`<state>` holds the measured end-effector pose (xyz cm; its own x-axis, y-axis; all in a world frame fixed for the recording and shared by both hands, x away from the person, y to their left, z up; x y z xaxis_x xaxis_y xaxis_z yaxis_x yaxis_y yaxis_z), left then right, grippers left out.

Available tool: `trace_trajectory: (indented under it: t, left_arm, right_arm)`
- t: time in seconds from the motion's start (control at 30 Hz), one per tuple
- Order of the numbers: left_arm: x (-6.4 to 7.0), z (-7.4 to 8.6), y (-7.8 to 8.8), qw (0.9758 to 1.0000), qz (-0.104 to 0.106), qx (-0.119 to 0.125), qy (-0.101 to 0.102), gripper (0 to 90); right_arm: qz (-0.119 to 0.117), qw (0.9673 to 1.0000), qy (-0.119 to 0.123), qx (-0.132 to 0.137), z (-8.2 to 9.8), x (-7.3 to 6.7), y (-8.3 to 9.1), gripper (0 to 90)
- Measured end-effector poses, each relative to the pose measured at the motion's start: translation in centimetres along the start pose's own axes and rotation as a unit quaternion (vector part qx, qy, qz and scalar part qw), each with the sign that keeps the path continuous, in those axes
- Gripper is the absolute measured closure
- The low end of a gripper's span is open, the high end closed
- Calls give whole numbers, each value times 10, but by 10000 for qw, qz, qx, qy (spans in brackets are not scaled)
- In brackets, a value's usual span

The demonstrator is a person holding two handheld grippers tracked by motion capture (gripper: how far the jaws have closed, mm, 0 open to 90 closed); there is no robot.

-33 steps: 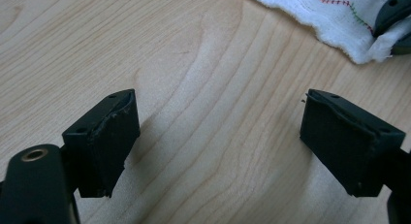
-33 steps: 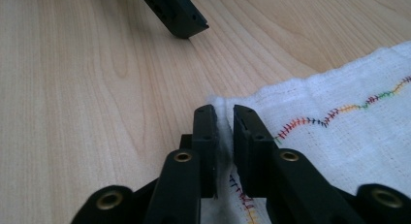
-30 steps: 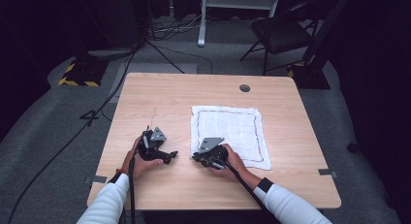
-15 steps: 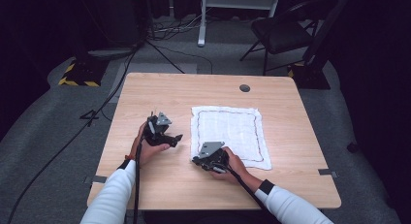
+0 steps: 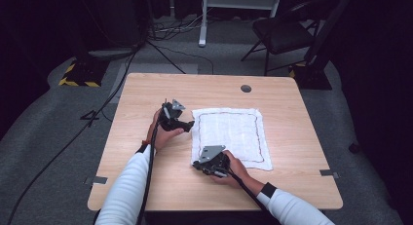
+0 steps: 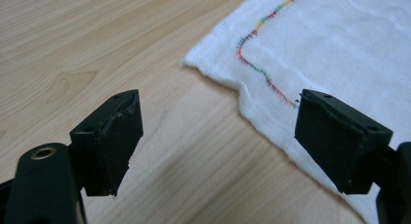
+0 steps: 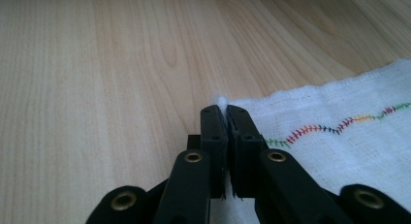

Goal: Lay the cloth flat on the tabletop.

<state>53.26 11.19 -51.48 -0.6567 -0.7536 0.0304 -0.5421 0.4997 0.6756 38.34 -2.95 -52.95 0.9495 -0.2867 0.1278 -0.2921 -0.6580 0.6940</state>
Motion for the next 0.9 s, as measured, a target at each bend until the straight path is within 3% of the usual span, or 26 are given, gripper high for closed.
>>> trace_trajectory:
  t: [0.03, 0.2, 0.43, 0.57, 0.77, 0.9]
  left_arm:
    - [-1, -2, -2, 10000, -32, -25, -39, 177]
    - [-6, -9, -15, 9997, -210, 13, 133, 182]
    - [-11, -11, -39, 9980, -550, -231, 192, 203]
    - [-12, -13, -45, 9976, -572, -226, 310, 184]
    - [-14, -13, -48, 9977, -386, -240, 511, 164]
    - [-9, -12, -45, 9990, -153, -155, 397, 301]
  right_arm:
    - [-12, 10000, 15, 10, 0, -1, 0, 870]
    - [-73, 9999, 95, -2, -3, -8, 1, 870]
    - [-121, 9998, 144, -20, -2, -10, 1, 870]
    - [-165, 9997, 161, -22, -2, -10, 1, 870]
    - [-183, 9996, 200, -32, -2, -11, 2, 869]
    - [-175, 9996, 224, -27, -2, -12, 2, 869]
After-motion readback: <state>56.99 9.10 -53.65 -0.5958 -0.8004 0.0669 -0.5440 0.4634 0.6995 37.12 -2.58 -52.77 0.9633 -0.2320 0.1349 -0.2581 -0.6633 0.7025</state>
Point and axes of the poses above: each handheld gripper's, and its own axes: y roughly backward along the jaws, z roughly out of its underside, x roughly to its right, the point moved 5 cm from there along -y, roughly forward along the jaws, and after that the axes turned 2 degrees about z, right-handed, at the moved point
